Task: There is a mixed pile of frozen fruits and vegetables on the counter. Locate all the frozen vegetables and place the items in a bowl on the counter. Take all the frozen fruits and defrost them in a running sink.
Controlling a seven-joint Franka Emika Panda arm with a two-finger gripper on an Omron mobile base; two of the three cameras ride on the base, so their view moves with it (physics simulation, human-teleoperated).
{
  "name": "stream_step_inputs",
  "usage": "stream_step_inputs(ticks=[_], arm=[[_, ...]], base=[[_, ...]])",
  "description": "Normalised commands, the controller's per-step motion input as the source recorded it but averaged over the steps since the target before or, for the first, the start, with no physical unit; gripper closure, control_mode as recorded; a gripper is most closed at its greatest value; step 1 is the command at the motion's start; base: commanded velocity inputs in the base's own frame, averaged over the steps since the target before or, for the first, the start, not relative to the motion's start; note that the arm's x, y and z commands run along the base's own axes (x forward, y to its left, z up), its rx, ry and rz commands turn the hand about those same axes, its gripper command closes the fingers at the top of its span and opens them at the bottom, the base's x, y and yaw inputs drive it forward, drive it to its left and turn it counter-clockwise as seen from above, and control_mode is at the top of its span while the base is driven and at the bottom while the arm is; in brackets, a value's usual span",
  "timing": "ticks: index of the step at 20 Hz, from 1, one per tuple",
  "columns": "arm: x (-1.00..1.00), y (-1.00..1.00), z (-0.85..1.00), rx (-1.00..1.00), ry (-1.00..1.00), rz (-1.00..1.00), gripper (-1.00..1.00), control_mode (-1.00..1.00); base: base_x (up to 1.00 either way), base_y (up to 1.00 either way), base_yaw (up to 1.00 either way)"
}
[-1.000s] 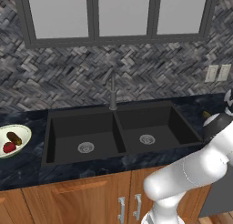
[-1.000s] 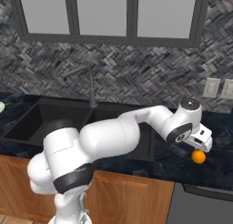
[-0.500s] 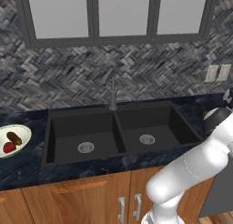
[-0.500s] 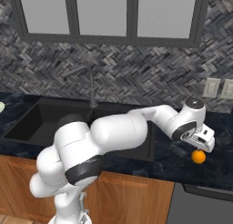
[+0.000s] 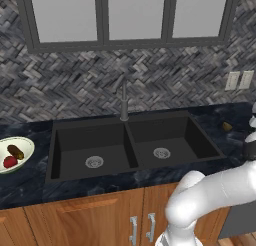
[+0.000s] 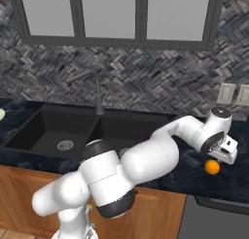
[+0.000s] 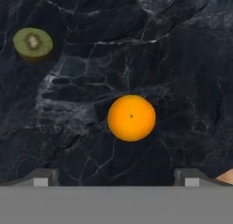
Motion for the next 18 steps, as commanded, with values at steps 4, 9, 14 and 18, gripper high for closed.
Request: stream_step_inputs(ticks=[4,9,14,18], arm=[[0.08,-0.16,-0.10,0.02,0.04,0.00,-1.00,-1.00],[0.11,-0.13,-0.18,0.01,0.06,0.00,-1.00,-1.00],[0.16,-0.07,-0.19,0.01,0.05,0.02,-1.00,-1.00],[0.12,-0.10,-0.17,0.01,0.04,0.03,-1.00,-1.00]], base=[[0.00,0.00,0.00],[0.00,0.00,0.00],[0.00,0.00,0.00],[0.00,0.00,0.00]])
